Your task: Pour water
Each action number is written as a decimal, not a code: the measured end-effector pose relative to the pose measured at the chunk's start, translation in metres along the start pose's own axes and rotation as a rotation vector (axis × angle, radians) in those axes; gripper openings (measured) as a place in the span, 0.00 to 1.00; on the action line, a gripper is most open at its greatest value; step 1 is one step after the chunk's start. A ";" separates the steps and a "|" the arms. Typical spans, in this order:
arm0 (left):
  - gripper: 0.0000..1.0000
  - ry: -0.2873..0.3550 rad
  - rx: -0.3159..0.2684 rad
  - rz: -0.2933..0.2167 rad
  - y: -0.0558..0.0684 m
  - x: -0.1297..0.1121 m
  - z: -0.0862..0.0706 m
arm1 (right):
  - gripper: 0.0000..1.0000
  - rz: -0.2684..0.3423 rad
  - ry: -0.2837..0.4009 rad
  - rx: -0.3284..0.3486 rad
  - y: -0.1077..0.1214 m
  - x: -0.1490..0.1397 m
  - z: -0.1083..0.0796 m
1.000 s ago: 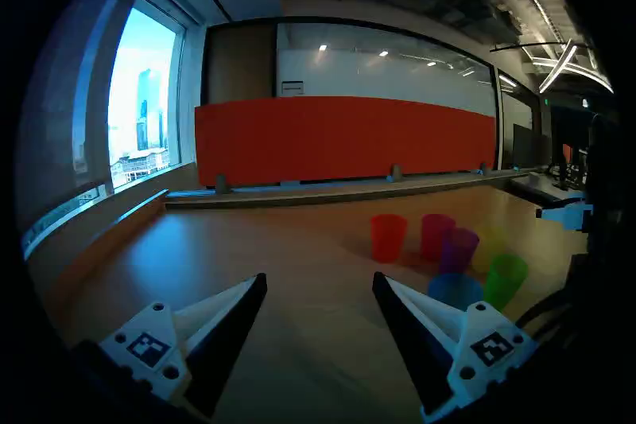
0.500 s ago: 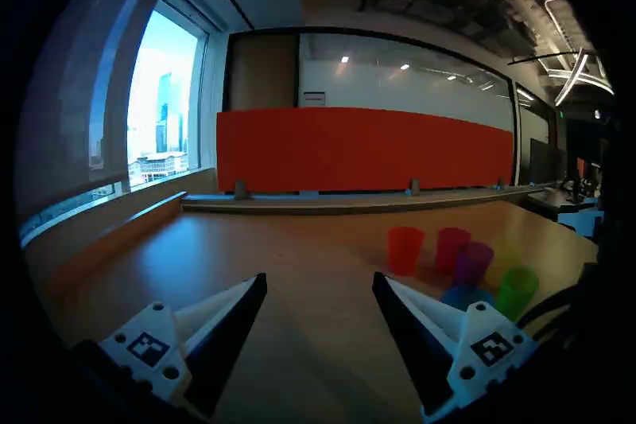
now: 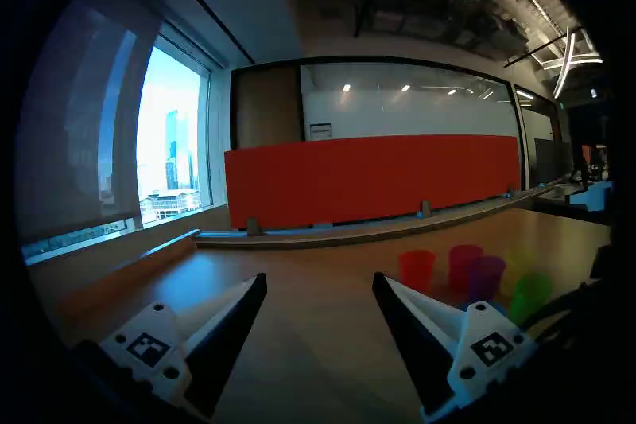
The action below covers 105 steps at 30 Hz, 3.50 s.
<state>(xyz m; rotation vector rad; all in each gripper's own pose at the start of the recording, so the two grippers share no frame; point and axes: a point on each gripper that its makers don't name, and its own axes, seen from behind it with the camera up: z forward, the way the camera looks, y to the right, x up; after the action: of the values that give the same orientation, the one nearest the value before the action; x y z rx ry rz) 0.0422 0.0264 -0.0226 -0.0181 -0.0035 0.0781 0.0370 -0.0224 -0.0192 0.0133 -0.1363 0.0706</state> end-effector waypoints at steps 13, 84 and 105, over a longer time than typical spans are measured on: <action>0.99 0.102 -0.001 -0.009 -0.005 0.006 0.001 | 0.99 0.019 0.073 -0.033 0.005 0.023 -0.008; 0.99 0.004 0.000 -0.079 -0.020 -0.043 0.019 | 0.99 -0.010 0.077 -0.048 0.006 0.030 -0.011; 0.99 0.004 0.000 -0.079 -0.019 -0.043 0.019 | 0.99 -0.047 0.222 -0.006 0.006 0.029 -0.006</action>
<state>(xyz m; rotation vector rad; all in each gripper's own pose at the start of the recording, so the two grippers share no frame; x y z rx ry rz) 0.0004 0.0041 -0.0031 -0.0179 0.0000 -0.0004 0.0659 -0.0147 -0.0216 0.0029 0.0861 0.0247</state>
